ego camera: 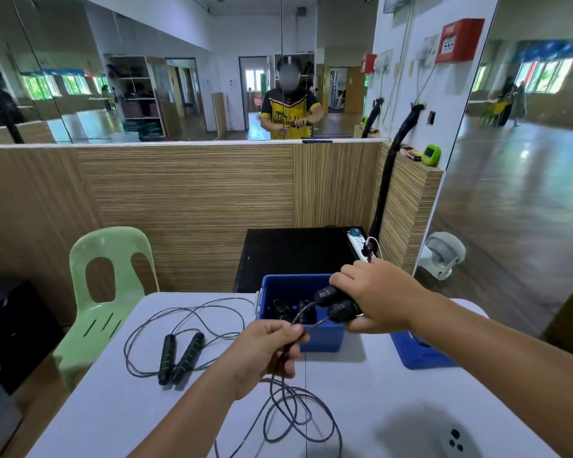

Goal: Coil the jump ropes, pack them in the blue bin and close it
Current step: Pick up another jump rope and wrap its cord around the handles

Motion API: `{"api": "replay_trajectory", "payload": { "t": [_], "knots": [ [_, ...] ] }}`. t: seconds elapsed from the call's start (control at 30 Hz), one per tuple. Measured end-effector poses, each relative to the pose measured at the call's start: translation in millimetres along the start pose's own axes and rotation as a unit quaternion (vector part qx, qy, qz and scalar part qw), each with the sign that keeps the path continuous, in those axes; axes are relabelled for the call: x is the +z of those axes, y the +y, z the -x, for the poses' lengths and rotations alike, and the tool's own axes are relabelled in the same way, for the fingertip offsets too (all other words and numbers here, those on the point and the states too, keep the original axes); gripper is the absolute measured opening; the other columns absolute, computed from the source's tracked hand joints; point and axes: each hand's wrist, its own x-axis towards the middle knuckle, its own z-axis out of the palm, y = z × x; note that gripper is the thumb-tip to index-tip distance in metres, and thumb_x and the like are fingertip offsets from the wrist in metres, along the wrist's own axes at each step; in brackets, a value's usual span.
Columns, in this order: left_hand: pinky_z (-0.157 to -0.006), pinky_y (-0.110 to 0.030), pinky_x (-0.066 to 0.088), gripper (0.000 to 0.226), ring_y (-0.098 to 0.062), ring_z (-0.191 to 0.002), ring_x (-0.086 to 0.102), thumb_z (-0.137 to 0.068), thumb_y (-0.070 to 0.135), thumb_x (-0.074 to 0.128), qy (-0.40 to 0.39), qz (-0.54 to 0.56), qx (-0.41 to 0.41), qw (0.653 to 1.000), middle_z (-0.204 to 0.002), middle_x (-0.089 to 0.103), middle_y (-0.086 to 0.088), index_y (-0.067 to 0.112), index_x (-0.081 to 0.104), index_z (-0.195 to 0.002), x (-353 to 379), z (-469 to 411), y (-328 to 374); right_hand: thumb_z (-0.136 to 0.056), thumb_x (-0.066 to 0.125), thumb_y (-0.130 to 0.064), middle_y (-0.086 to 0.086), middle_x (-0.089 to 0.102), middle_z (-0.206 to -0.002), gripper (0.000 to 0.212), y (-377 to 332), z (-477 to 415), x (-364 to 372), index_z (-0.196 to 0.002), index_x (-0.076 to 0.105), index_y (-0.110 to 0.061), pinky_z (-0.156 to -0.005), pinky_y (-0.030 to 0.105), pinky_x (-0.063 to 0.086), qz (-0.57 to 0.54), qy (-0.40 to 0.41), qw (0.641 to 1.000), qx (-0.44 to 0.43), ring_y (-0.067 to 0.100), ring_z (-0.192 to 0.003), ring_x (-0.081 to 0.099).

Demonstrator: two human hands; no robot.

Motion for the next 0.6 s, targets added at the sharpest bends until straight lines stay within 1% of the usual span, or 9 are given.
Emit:
{"api": "replay_trajectory", "payload": {
  "t": [0.1, 0.23, 0.3, 0.37, 0.4, 0.47, 0.53, 0.6],
  "knots": [
    [-0.064, -0.035, 0.053, 0.026, -0.021, -0.057, 0.055, -0.104, 0.022, 0.057, -0.005, -0.043, -0.002, 0.999, -0.074, 0.060, -0.010, 0.004, 0.072, -0.095, -5.4, 1.6, -1.3, -0.066, 0.048, -0.064, -0.005, 0.061, -0.097, 0.066, 4.1, 7.7, 6.9, -0.119, 0.057, -0.025, -0.068, 0.035, 0.047, -0.004, 0.012, 1.000, 0.002, 0.021, -0.082, 0.057],
    [-0.064, -0.035, 0.052, 0.026, -0.022, -0.056, 0.053, -0.105, 0.022, 0.054, 0.010, -0.080, -0.013, 0.997, -0.072, 0.056, -0.011, 0.006, 0.069, -0.092, -11.0, 1.5, -5.1, -0.065, 0.051, -0.062, -0.007, 0.061, -0.090, 0.060, 15.8, 19.0, 16.9, -0.111, 0.060, -0.025, -0.062, 0.031, 0.041, -0.019, 0.051, 0.998, 0.024, 0.019, -0.076, 0.058],
    [-0.057, -0.030, 0.049, 0.028, -0.018, -0.054, 0.043, -0.106, 0.023, 0.052, 0.026, -0.076, -0.010, 0.997, -0.068, 0.049, -0.007, 0.008, 0.068, -0.088, -9.6, -0.1, -7.2, -0.066, 0.054, -0.058, -0.009, 0.061, -0.090, 0.055, 18.9, 23.2, 21.0, -0.110, 0.059, -0.027, -0.064, 0.031, 0.042, -0.056, 0.058, 0.996, 0.046, 0.019, -0.078, 0.059],
    [-0.052, -0.025, 0.039, 0.029, -0.015, -0.053, 0.031, -0.107, 0.026, 0.050, 0.032, -0.061, 0.005, 0.998, -0.065, 0.041, -0.002, 0.011, 0.063, -0.086, -4.7, -2.6, -7.6, -0.068, 0.059, -0.052, -0.011, 0.060, -0.089, 0.043, 14.1, 26.0, 21.8, -0.105, 0.056, -0.032, -0.066, 0.033, 0.047, -0.146, 0.078, 0.981, 0.099, 0.016, -0.081, 0.060],
    [-0.051, -0.024, 0.034, 0.030, -0.014, -0.054, 0.028, -0.107, 0.027, 0.049, 0.033, -0.051, 0.015, 0.998, -0.065, 0.038, -0.001, 0.012, 0.061, -0.084, -1.0, -4.1, -7.0, -0.068, 0.062, -0.048, -0.011, 0.060, -0.088, 0.038, 10.1, 27.0, 22.2, -0.103, 0.055, -0.034, -0.067, 0.033, 0.049, -0.204, 0.092, 0.966, 0.133, 0.014, -0.081, 0.060],
    [-0.050, -0.023, 0.029, 0.033, -0.014, -0.054, 0.026, -0.107, 0.030, 0.048, 0.035, -0.025, 0.031, 0.999, -0.064, 0.035, 0.000, 0.015, 0.059, -0.079, 7.3, -7.3, -4.7, -0.069, 0.067, -0.039, -0.011, 0.061, -0.083, 0.034, 0.0, 26.7, 24.9, -0.100, 0.054, -0.035, -0.063, 0.027, 0.048, -0.319, 0.123, 0.921, 0.189, 0.009, -0.076, 0.058],
    [-0.051, -0.024, 0.026, 0.038, -0.013, -0.054, 0.025, -0.108, 0.034, 0.046, 0.035, -0.001, 0.038, 0.999, -0.062, 0.032, 0.002, 0.018, 0.055, -0.075, 17.1, -9.7, -1.0, -0.072, 0.068, -0.029, -0.009, 0.060, -0.075, 0.028, -12.7, 23.4, 29.7, -0.097, 0.055, -0.034, -0.058, 0.022, 0.043, -0.429, 0.159, 0.863, 0.214, 0.007, -0.067, 0.054],
    [-0.052, -0.025, 0.024, 0.041, -0.013, -0.053, 0.024, -0.108, 0.038, 0.044, 0.035, 0.010, 0.041, 0.998, -0.060, 0.030, 0.003, 0.018, 0.050, -0.073, 27.2, -11.3, 2.6, -0.075, 0.066, -0.024, -0.007, 0.057, -0.069, 0.020, -26.9, 16.8, 32.3, -0.093, 0.058, -0.028, -0.055, 0.020, 0.040, -0.526, 0.194, 0.797, 0.224, 0.006, -0.059, 0.047]
  ]
}}
